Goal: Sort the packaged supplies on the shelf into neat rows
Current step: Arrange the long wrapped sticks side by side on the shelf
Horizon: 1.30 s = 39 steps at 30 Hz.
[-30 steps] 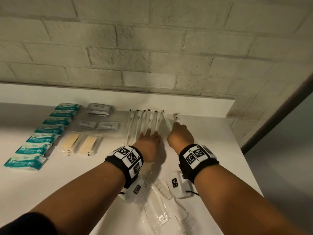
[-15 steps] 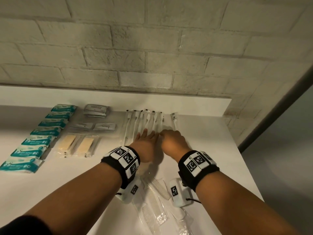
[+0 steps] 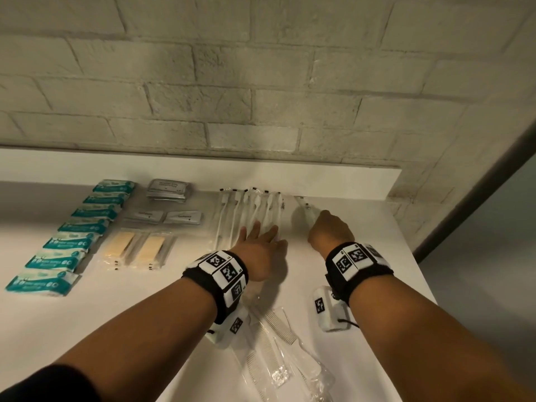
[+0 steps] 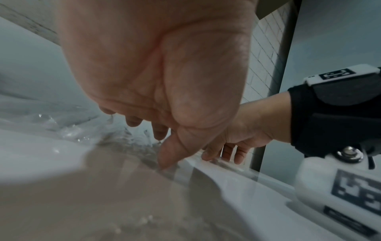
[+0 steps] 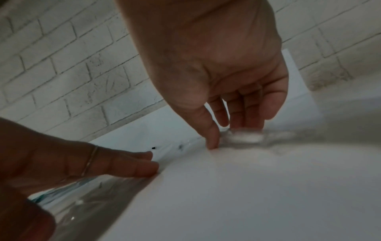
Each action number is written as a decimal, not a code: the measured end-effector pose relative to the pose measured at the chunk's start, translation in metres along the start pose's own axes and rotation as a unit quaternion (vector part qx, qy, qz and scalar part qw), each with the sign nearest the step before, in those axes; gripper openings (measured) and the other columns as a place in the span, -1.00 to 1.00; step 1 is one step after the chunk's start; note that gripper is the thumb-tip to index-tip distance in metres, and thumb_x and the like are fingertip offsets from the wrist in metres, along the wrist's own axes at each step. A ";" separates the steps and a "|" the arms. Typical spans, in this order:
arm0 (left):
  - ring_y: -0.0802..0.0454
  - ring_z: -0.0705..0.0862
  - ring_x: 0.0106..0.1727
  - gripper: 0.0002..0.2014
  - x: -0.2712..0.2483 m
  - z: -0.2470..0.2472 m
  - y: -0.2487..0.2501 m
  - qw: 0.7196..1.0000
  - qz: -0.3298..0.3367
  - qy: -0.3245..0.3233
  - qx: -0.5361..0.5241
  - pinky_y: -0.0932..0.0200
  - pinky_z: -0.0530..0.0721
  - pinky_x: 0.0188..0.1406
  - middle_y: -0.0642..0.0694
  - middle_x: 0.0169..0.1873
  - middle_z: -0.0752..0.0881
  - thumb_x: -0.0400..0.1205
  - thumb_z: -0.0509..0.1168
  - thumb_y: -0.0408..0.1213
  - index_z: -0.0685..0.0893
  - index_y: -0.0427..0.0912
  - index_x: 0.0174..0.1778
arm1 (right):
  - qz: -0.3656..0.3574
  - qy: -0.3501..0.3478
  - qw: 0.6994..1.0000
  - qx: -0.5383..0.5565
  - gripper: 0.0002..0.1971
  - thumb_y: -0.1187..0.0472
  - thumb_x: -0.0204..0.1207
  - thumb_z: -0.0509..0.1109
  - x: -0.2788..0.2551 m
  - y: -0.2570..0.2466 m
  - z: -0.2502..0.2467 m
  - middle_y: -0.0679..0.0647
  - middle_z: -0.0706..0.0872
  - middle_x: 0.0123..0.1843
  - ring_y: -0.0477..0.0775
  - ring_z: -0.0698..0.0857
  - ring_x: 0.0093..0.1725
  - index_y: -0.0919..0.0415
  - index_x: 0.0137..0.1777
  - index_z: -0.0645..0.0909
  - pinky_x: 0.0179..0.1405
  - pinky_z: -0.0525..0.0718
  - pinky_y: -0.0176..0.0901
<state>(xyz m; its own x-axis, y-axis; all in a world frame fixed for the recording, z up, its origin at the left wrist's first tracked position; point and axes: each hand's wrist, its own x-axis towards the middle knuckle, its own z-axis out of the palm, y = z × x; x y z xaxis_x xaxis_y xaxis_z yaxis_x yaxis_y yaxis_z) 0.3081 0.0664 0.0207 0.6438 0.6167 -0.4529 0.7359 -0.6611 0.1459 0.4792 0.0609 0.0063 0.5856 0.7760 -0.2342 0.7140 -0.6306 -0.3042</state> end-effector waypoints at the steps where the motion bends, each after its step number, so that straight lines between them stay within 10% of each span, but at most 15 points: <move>1: -0.32 -0.31 0.66 -0.34 0.002 0.002 -0.001 1.000 0.000 0.002 0.004 -0.34 -0.26 0.59 -0.08 0.70 -0.19 0.66 0.10 -0.25 0.01 0.06 0.68 | -0.002 -0.002 1.000 0.003 -0.65 0.29 0.55 0.23 0.001 0.000 -0.003 0.24 0.63 0.28 0.31 0.62 0.28 0.26 0.34 0.44 0.23 0.63 0.11; 7: -0.27 -0.30 0.67 -0.25 0.002 0.002 0.001 1.000 -0.006 0.021 -0.015 -0.31 -0.24 0.61 -0.02 0.69 -0.20 0.67 0.11 -0.23 -0.20 -0.07 0.69 | -0.063 -0.055 0.996 0.027 -0.80 0.38 0.59 0.18 0.001 -0.003 -0.015 0.32 0.65 0.28 0.32 0.65 0.26 0.45 0.09 0.57 -0.06 0.56 -0.12; 14: -0.22 -0.27 0.68 -0.19 0.014 0.009 -0.004 0.999 -0.030 0.031 -0.024 -0.38 -0.18 0.60 -0.03 0.68 -0.26 0.65 0.19 -0.19 -0.20 -0.03 0.69 | -0.141 -0.063 0.988 -0.025 -0.60 0.26 0.54 0.38 -0.010 -0.004 -0.009 0.22 0.59 0.40 0.21 0.57 0.39 0.25 0.38 0.60 0.37 0.55 -0.07; 31: -0.31 -0.16 0.68 -0.31 0.022 0.013 -0.008 0.997 -0.009 0.069 -0.015 -0.33 -0.08 0.59 -0.11 0.70 -0.10 0.68 0.11 -0.15 -0.06 -0.08 0.69 | -0.166 -0.092 0.978 0.081 -0.43 0.25 0.52 0.36 -0.007 -0.010 -0.003 0.29 0.53 0.43 0.27 0.56 0.38 0.23 0.55 0.40 0.37 0.55 0.02; 36: -0.27 0.40 0.52 -0.48 0.004 0.017 -0.010 0.977 0.072 0.198 -0.045 -0.08 0.38 0.50 -0.20 0.50 0.47 0.61 0.23 -0.24 0.44 -0.11 0.54 | -0.129 -0.133 0.958 0.217 -0.29 0.35 0.47 0.32 -0.023 0.023 -0.004 0.12 0.57 0.30 0.19 0.68 -0.11 0.14 0.65 0.25 -0.13 0.66 -0.01; 39: -0.06 0.65 0.14 -0.72 -0.023 0.024 -0.004 0.974 0.113 0.174 -0.092 0.03 0.60 0.18 -0.09 0.09 0.70 0.65 0.21 -0.18 0.70 -0.08 0.23 | -0.108 -0.195 0.931 0.290 -0.28 0.41 0.52 0.37 -0.046 0.050 -0.005 0.11 0.45 0.43 0.06 0.65 0.00 0.07 0.65 0.22 -0.08 0.64 -0.13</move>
<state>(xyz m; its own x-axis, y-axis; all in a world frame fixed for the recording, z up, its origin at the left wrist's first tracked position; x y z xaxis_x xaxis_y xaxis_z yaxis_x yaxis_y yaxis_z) 0.2854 0.0448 0.0093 0.8017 0.5935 -0.0710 0.5724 -0.7280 0.3773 0.4899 -0.0066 0.0069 0.1885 0.9003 -0.3924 0.4064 -0.4352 -0.8034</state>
